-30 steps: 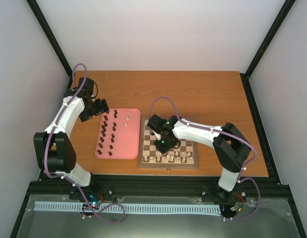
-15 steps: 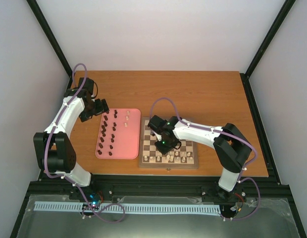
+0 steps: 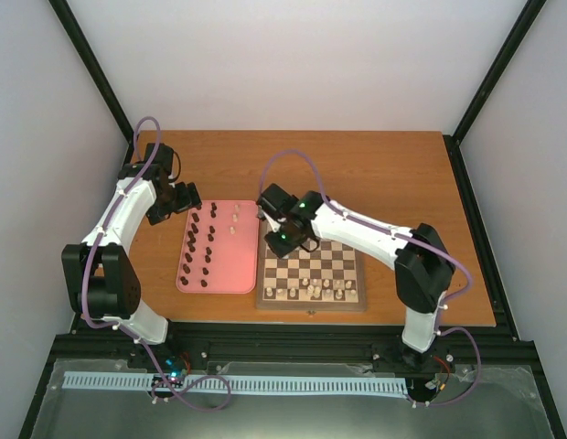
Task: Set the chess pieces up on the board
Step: Pick up the chess piece from the storage box.
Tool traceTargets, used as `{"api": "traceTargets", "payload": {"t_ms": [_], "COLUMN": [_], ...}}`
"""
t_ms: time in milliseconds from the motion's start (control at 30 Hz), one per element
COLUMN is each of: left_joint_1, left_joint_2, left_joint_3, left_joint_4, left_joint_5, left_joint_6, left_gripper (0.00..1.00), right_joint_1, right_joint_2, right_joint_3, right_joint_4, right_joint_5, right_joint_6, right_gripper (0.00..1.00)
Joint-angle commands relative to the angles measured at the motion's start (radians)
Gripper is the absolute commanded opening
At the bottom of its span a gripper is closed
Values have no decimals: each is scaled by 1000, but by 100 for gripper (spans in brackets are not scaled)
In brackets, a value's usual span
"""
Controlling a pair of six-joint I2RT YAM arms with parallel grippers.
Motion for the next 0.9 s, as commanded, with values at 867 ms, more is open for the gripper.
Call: {"api": "traceTargets", "payload": {"t_ms": [867], "left_joint_1": [-3], "left_joint_2": [0], "left_joint_3": [45], "left_joint_4": [1], "left_joint_5": [15], "left_joint_6": [12], "left_gripper": [100], "right_joint_1": [25], "right_joint_2": [668], "right_joint_3": [833], "right_joint_4": [-82], "right_joint_5": [-115], "right_joint_6": [-49], "right_gripper": [41]}}
